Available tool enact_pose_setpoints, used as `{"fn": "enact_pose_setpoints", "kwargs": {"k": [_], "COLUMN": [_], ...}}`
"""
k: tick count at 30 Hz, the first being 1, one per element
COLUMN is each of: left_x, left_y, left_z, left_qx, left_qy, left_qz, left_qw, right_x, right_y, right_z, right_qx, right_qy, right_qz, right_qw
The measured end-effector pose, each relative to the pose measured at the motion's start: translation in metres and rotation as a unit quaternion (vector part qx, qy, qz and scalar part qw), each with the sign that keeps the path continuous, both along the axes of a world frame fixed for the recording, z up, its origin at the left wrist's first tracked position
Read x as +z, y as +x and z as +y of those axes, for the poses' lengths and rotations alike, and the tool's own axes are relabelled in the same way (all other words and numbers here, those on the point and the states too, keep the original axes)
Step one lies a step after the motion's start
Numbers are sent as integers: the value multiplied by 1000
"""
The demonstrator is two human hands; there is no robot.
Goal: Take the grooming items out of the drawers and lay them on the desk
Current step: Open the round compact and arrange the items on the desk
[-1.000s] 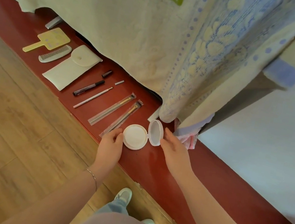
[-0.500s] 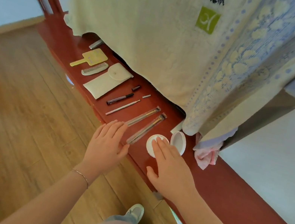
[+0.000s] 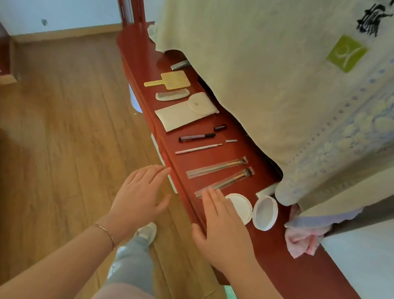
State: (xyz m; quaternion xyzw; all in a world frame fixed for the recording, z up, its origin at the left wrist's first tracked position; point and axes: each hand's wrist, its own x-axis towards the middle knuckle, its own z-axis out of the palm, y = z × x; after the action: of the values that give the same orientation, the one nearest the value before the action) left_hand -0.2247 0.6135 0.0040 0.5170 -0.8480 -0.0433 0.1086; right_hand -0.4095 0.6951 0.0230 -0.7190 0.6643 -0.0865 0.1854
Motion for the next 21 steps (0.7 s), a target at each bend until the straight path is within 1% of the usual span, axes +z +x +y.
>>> {"fn": "enact_pose_setpoints", "kwargs": {"k": [3,6,9,13,16,19,21], "left_x": [-6,-13,-14,-14,-17,-27,-31], "left_y": [0,1,2,0,-4,-11,-18], "left_z": [-34,-85,-144,-211,-246,-272,-284], "left_qx": [-17,-46,-100,-176,-253,-346,-385], "left_qy": [5,14,27,46,58,67,65], "left_qz": [8,11,16,26,19,15,18], "left_qw": [1000,999,995,983,965,936,920], "right_x": [-7,-16,-23,-21,-16,-12,-12], "right_y": [1,5,14,27,35,46,52], "right_z": [-28,-68,-109,-154,-179,-192,-195], "right_qx": [-19,-52,-95,-172,-251,-334,-372], "right_qy": [6,14,11,53,68,109,132], "right_qz": [12,16,41,26,18,-3,-12], "right_qw": [1000,998,995,983,965,936,919]}}
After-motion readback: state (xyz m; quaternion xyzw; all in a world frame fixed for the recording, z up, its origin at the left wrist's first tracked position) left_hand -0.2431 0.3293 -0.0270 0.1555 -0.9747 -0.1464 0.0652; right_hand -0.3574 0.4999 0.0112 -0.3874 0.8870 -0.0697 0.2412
